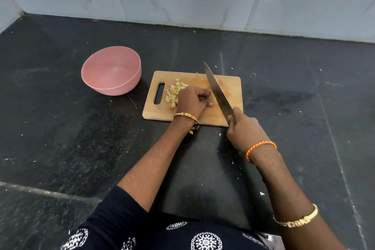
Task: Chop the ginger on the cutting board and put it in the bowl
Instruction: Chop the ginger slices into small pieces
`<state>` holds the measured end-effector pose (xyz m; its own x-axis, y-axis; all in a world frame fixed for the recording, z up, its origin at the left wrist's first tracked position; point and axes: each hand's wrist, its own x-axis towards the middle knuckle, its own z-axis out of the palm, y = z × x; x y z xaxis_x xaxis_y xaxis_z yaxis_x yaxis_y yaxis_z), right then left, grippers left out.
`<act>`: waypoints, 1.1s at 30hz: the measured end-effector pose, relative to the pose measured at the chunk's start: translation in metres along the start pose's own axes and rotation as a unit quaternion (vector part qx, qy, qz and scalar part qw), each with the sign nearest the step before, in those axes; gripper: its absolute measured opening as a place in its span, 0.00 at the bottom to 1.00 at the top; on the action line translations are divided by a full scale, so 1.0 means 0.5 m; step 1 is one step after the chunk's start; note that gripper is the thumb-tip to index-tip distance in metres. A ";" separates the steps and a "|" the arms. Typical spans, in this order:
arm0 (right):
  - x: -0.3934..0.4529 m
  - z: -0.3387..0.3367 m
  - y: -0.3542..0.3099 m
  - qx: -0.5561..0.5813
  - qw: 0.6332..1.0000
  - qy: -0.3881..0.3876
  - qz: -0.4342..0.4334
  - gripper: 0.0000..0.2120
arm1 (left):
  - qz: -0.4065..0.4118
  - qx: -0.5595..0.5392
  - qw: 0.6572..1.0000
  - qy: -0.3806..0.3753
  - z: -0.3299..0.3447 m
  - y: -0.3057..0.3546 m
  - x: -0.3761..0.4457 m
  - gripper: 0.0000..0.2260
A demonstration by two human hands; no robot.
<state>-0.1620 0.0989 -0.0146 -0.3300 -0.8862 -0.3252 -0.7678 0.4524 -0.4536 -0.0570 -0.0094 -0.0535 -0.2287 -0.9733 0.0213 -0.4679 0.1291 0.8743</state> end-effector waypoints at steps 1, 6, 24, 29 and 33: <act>0.003 -0.006 -0.004 -0.003 1.000 -0.007 0.002 0.06 | 0.002 0.001 1.000 -0.001 -0.001 0.000 0.001 0.15; 0.010 -0.021 -0.021 -0.008 0.999 -0.032 0.014 0.05 | 0.007 -0.007 1.000 -0.006 -0.002 -0.006 0.002 0.15; -0.107 0.009 0.060 0.017 0.997 -0.060 0.039 0.08 | 0.030 0.011 0.999 0.015 -0.002 -0.009 -0.003 0.13; -0.112 0.010 0.055 0.084 0.996 0.035 0.023 0.14 | 0.015 0.005 1.000 0.011 -0.002 -0.007 -0.006 0.13; -0.068 0.026 0.039 0.090 0.993 0.072 0.003 0.09 | 0.011 -0.001 1.000 0.014 -0.002 -0.010 -0.009 0.13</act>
<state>-0.1586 0.1394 -0.0231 -0.4184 -0.8831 -0.2123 -0.6591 0.4561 -0.5980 -0.0527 -0.0060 -0.0577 -0.2146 -0.9752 0.0536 -0.4610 0.1495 0.8747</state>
